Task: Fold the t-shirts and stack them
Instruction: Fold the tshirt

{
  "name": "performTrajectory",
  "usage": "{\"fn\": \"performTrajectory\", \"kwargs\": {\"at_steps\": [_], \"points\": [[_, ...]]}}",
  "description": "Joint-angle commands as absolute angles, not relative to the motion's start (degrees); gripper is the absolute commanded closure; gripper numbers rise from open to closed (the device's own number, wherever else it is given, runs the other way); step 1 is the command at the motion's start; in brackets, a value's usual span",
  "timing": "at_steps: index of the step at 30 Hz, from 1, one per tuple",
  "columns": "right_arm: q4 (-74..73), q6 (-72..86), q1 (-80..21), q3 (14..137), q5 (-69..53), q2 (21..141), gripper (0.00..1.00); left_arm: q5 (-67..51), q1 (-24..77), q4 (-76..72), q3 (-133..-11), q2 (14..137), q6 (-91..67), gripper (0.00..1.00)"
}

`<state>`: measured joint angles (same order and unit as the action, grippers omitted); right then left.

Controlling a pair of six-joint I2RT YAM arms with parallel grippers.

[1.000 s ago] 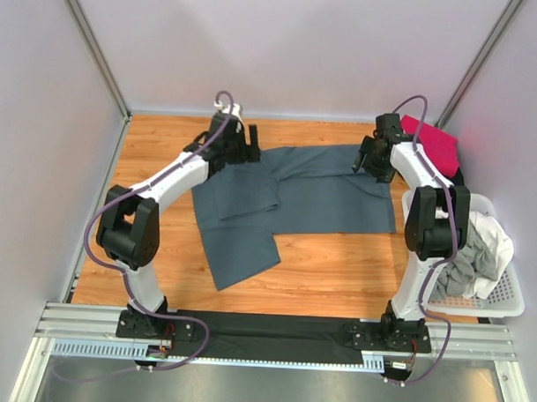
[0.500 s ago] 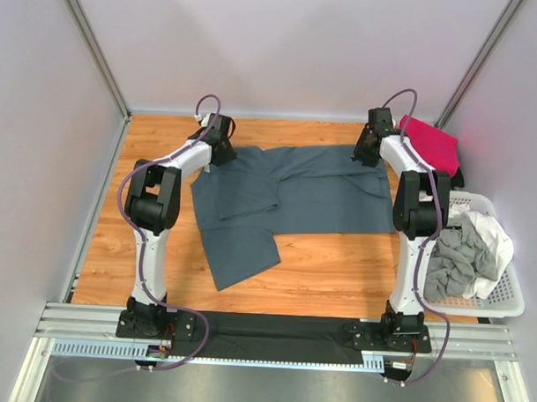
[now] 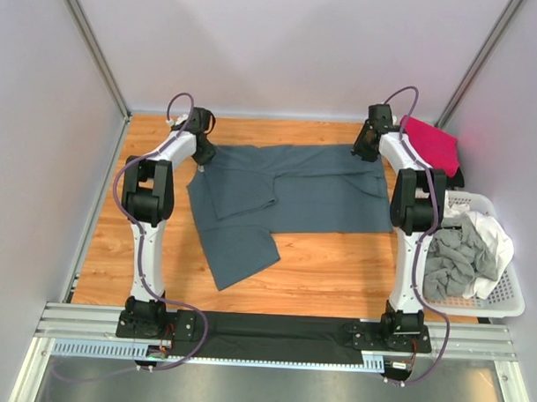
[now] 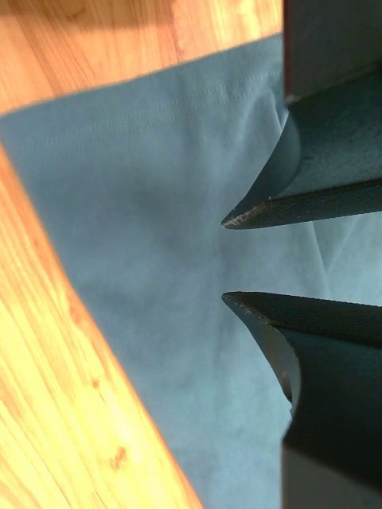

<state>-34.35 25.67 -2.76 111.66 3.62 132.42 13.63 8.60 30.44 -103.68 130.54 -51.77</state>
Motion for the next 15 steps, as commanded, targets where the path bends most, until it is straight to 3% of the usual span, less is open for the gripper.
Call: {"fn": "performTrajectory", "kwargs": {"at_steps": [1, 10, 15], "points": [[-33.05, 27.95, -2.20, 114.34, 4.83, 134.38, 0.60, 17.49, 7.56, 39.45, -107.57, 132.89, -55.46, 0.69], [-34.10, 29.79, -2.37, 118.47, 1.85, 137.98, 0.60, 18.11, 3.70, 43.07, -109.34, 134.12, -52.13, 0.69], [-34.28, 30.41, -3.60, 117.34, 2.11, 138.34, 0.60, 10.90, 0.88, 40.07, -114.22, 136.13, -46.24, 0.74]]}}
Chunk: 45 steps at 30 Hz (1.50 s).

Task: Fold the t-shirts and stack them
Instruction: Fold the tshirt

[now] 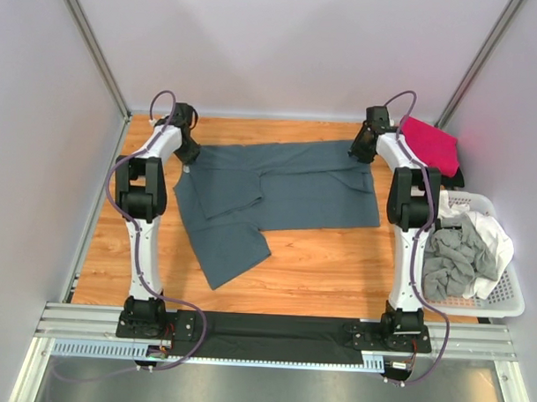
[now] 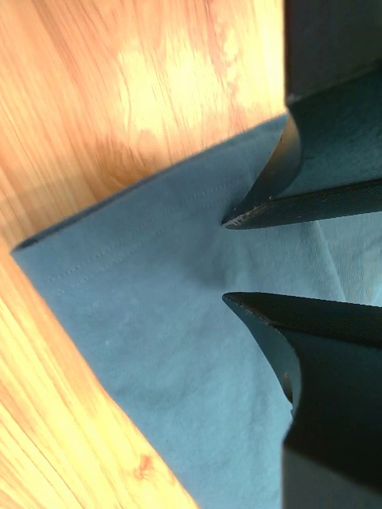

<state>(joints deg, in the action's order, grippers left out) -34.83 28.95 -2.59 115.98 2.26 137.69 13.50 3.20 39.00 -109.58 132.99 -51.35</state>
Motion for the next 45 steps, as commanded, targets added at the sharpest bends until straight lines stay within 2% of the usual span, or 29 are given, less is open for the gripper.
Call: {"fn": "performTrajectory", "kwargs": {"at_steps": [1, 9, 15, 19, 22, 23, 25, 26, 32, 35, 40, 42, 43, 45], "points": [[-34.45, 30.41, -3.86, 117.25, 2.37, 138.25, 0.60, 11.07, 0.88, 41.73, -116.52, 136.84, -45.71, 0.74], [-34.01, 31.64, -5.01, 116.80, 3.60, 138.34, 0.60, 6.24, 0.35, 44.38, -129.27, 144.92, -42.89, 0.74], [-36.38, 28.22, -4.92, 123.21, 2.20, 138.17, 0.59, 3.08, 0.35, 40.70, -128.84, 143.01, -37.81, 0.71], [-37.97, 26.28, -5.01, 125.59, 1.32, 134.74, 0.56, 2.20, 0.35, 38.68, -129.02, 138.61, -34.20, 0.63], [-40.60, 25.84, -5.01, 124.37, 2.10, 131.49, 0.52, 1.24, 0.35, 38.50, -128.32, 134.22, -32.61, 0.47], [-41.39, 25.75, -4.92, 123.67, 2.02, 130.70, 0.52, 0.97, 0.35, 38.58, -127.80, 133.16, -32.52, 0.36], [-43.32, 25.66, -4.92, 119.90, 2.20, 127.98, 0.52, 0.36, 0.35, 38.50, -125.34, 129.56, -32.52, 0.27], [-44.03, 25.84, -4.92, 118.40, 2.37, 127.10, 0.52, 0.35, 0.44, 38.50, -124.37, 127.29, -32.43, 0.26], [-47.72, 26.98, -4.75, 106.01, 2.81, 121.65, 0.52, -0.79, 6.14, 38.50, -117.60, 121.29, -30.76, 0.24], [-46.32, 26.98, -4.57, 101.53, 2.47, 120.94, 0.56, -1.32, 8.96, 38.14, -115.67, 121.63, -31.20, 0.24], [-44.91, 27.07, -4.57, 100.81, 0.97, 123.57, 0.60, -0.63, 9.84, 38.76, -112.16, 121.99, -33.57, 0.26], [-44.22, 27.16, -4.66, 101.16, 0.79, 124.62, 0.62, -0.09, 9.84, 38.94, -110.14, 121.38, -33.40, 0.29], [-43.60, 27.16, -4.40, 101.68, 0.79, 125.41, 0.62, 2.17, 9.84, 39.37, -108.47, 120.94, -33.05, 0.37], [-43.59, 26.98, -4.31, 102.47, 0.79, 126.12, 0.63, 2.37, 9.84, 39.55, -107.58, 120.67, -33.05, 0.39]]}}
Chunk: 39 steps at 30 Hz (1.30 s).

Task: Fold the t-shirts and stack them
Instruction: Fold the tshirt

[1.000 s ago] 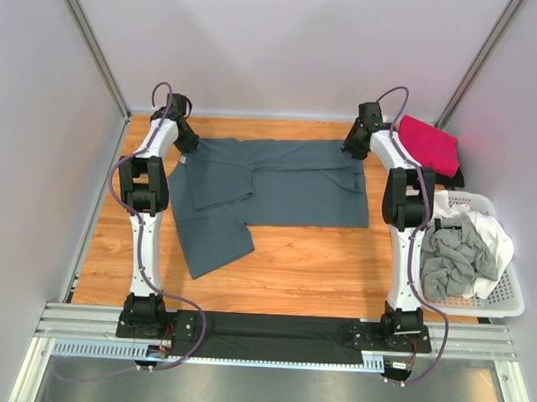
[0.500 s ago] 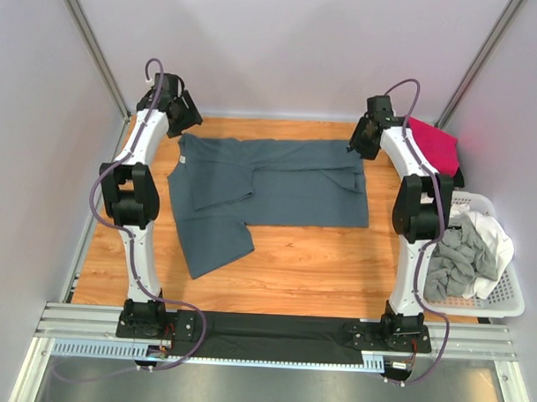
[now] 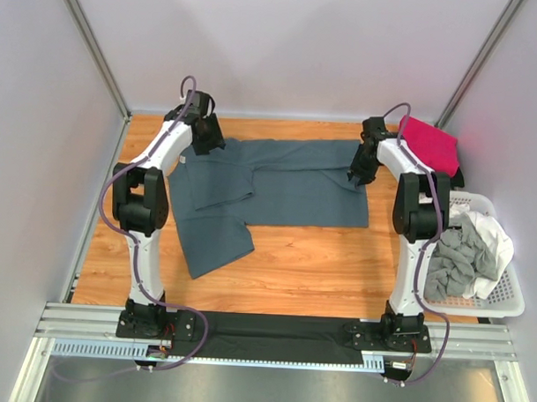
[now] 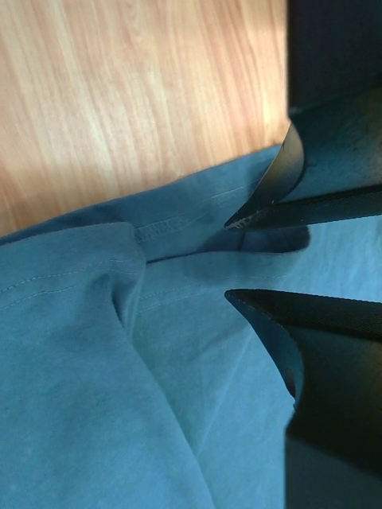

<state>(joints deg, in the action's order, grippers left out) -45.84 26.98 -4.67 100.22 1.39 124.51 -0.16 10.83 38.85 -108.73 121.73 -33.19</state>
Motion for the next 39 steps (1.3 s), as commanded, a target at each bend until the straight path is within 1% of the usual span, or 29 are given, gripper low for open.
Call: {"fn": "performTrajectory", "kwargs": {"at_steps": [1, 3, 4, 6, 11, 13, 28, 33, 36, 37, 39], "points": [[-43.59, 26.81, -4.31, 102.83, 0.88, 126.38, 0.64, 2.55, 9.84, 39.99, -107.06, 120.67, -33.22, 0.43], [-43.59, 26.72, -4.04, 103.79, 0.97, 127.17, 0.65, 2.37, 9.84, 40.17, -105.31, 120.59, -33.57, 0.45], [-43.51, 26.63, -3.96, 104.23, 1.05, 127.44, 0.66, 2.46, 9.84, 40.43, -104.51, 120.50, -33.92, 0.48], [-43.59, 26.54, -3.78, 104.76, 1.05, 128.14, 0.68, 2.46, 9.84, 40.52, -102.31, 120.15, -34.63, 0.49], [-43.42, 26.54, -3.43, 105.82, 1.23, 128.76, 0.74, 1.76, 9.84, 40.34, -98.88, 119.18, -34.98, 0.58], [-43.42, 26.63, -3.52, 106.26, 1.06, 128.85, 0.75, 1.58, 9.84, 40.25, -98.44, 119.00, -34.80, 0.61], [-42.54, 26.72, -3.52, 107.66, 1.05, 130.69, 0.76, 1.58, 9.84, 40.69, -96.42, 120.59, -34.01, 0.63], [-44.03, 25.84, -3.52, 108.63, 2.11, 132.01, 0.77, 2.11, 9.84, 41.04, -96.07, 120.67, -33.84, 0.61], [-44.03, 25.84, -3.52, 108.11, 2.20, 131.92, 0.83, 2.20, 9.84, 41.04, -95.71, 120.76, -34.01, 0.61], [-44.03, 25.84, -3.43, 107.93, 2.28, 131.84, 0.89, 2.20, 9.84, 41.04, -95.63, 120.94, -34.19, 0.61], [-44.21, 25.84, -3.52, 108.10, 2.46, 131.75, 0.94, 2.28, 9.84, 41.31, -95.54, 121.11, -34.54, 0.61]]}}
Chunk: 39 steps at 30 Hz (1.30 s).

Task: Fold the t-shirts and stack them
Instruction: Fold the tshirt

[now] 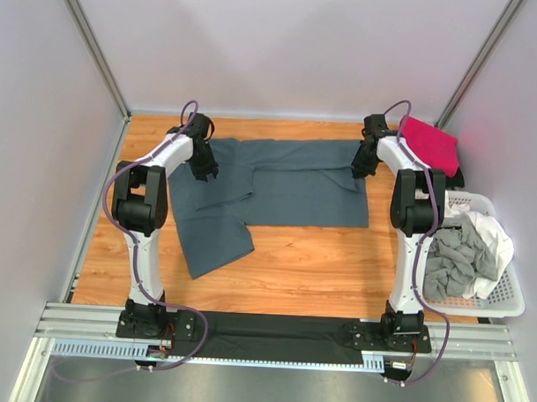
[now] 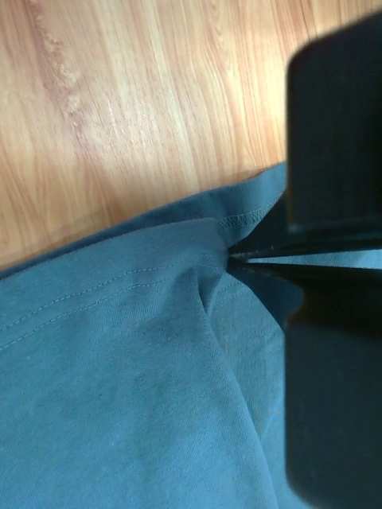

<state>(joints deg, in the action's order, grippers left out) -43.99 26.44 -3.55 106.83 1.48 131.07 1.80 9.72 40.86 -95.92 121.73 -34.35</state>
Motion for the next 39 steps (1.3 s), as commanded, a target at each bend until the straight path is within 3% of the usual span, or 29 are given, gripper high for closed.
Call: {"fn": "performTrajectory", "kwargs": {"at_steps": [1, 39], "points": [[-44.12, 25.67, -3.43, 108.19, 2.55, 131.57, 0.98, 2.29, 9.84, 41.40, -95.36, 121.29, -34.72, 0.61], [-42.01, 18.90, 2.90, 114.86, 7.65, 132.97, 1.00, 6.24, 9.76, 46.76, -97.74, 125.51, -36.47, 0.62]]}}
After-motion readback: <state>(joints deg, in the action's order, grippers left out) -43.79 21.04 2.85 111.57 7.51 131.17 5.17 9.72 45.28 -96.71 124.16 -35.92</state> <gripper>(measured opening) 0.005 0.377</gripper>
